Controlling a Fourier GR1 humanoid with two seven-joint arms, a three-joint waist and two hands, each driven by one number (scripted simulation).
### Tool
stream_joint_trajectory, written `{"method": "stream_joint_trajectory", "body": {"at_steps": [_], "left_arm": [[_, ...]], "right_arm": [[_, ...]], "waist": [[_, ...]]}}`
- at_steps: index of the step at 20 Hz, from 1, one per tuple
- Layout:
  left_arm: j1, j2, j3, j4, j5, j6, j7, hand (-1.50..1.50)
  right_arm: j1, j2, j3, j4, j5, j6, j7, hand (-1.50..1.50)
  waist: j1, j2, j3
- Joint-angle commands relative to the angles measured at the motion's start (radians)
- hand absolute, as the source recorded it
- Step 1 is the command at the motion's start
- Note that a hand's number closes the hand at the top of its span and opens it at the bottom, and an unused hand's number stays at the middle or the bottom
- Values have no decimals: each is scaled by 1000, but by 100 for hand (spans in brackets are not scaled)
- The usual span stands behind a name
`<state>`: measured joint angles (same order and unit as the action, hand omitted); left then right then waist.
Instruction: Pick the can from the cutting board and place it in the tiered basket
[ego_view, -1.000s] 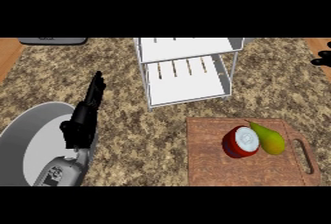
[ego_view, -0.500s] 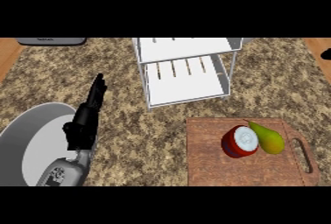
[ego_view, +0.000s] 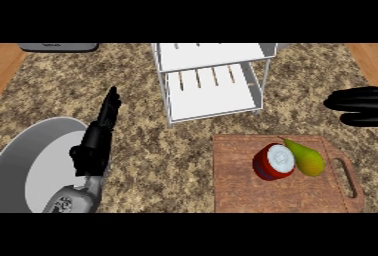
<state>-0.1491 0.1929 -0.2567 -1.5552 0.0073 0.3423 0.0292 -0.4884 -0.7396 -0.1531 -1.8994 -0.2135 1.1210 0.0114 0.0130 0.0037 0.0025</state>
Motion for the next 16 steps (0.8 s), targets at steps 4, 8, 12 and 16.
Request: {"method": "stream_joint_trajectory", "body": {"at_steps": [4,8,12,16], "left_arm": [[18,9,29,23,11,-33,-55,0],[-21,8,28,17,-8,-26,12,0],[-1,-21,21,13,-13,-21,-19,0],[-53,-45,30,47,-33,-3,22,0]], "right_arm": [[12,-11,86,-55,160,112,-98,-150],[89,-75,69,-78,251,128,-200,-150],[97,-98,92,-67,369,78,-292,-150],[165,-108,153,-114,520,-47,-392,-150]], "waist": [[6,2,-2],[-2,2,0],[0,2,0],[-9,2,1]]}}
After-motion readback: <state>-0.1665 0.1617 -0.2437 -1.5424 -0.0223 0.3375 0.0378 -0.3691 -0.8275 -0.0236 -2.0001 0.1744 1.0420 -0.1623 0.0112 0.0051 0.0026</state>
